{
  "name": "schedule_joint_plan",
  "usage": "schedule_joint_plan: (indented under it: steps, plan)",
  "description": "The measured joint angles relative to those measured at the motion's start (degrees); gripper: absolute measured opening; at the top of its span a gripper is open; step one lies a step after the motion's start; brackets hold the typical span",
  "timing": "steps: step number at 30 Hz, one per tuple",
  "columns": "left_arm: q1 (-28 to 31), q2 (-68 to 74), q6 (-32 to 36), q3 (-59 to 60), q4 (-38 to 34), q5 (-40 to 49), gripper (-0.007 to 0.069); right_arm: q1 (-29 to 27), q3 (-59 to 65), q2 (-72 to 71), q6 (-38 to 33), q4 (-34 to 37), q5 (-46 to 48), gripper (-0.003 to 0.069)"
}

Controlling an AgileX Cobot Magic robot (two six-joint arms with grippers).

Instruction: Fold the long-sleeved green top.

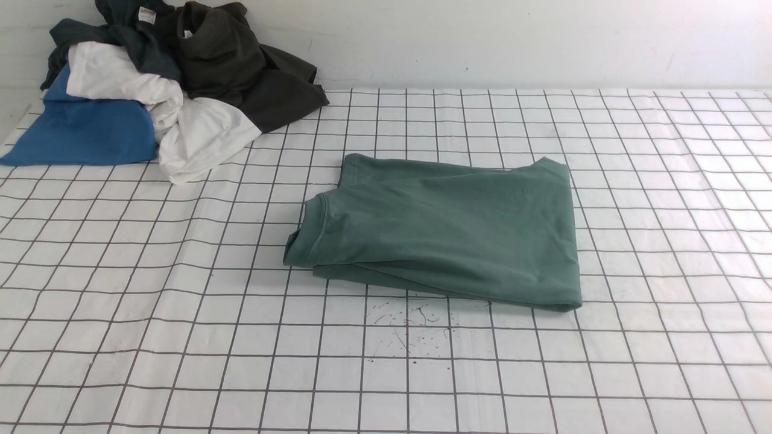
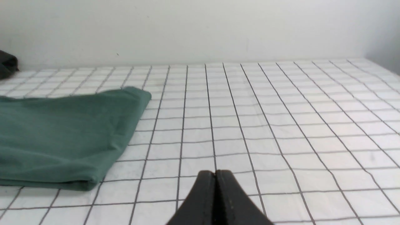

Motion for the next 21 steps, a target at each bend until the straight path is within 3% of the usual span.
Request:
schedule_joint_plan:
  steps: [21]
  plan:
    - [0.0, 0.0, 0.0, 0.0, 0.1, 0.0, -0.0007, -0.3, -0.1, -0.1, -0.7, 3.0, 3.1, -0.0015]
